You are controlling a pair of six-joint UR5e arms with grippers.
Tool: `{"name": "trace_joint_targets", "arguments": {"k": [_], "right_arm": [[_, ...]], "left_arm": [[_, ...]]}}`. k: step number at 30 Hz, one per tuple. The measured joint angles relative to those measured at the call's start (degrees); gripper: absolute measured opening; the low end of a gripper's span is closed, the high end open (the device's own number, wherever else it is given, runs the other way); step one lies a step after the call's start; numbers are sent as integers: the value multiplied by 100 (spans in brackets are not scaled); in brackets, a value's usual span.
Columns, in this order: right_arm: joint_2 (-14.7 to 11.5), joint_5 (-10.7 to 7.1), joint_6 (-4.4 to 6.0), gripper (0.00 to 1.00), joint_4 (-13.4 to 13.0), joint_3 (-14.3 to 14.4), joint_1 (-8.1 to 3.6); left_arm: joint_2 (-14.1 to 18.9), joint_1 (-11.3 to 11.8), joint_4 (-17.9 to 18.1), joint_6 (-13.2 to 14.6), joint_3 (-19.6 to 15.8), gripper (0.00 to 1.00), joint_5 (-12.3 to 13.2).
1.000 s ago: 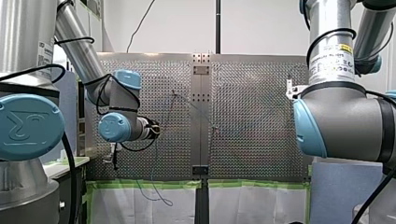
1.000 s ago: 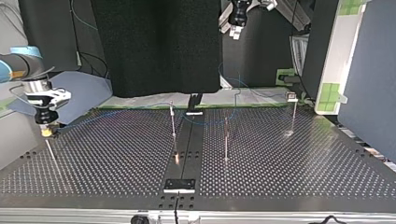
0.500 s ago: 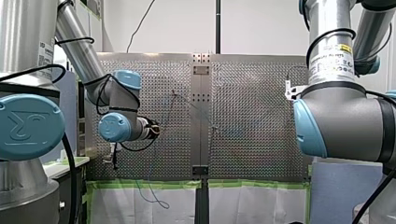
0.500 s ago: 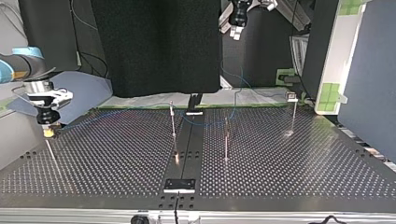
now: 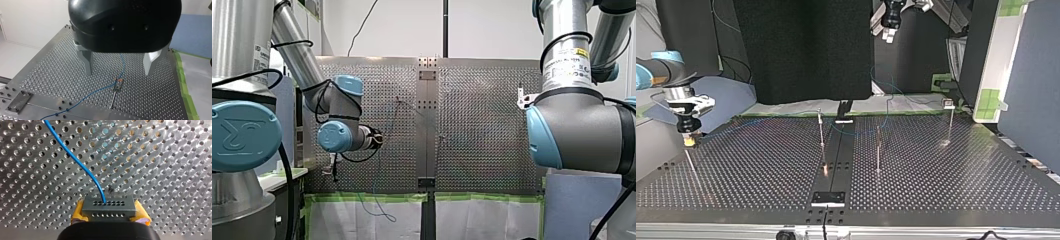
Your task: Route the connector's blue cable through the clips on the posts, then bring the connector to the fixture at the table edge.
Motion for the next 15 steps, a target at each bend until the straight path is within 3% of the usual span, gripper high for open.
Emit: {"name": "trace_joint_targets", "arguments": {"k": [15], "right_arm": [[6,-98,52,0,-25,-89,20]], "left_arm": [[0,44,8,0,0,100,-3]]}}
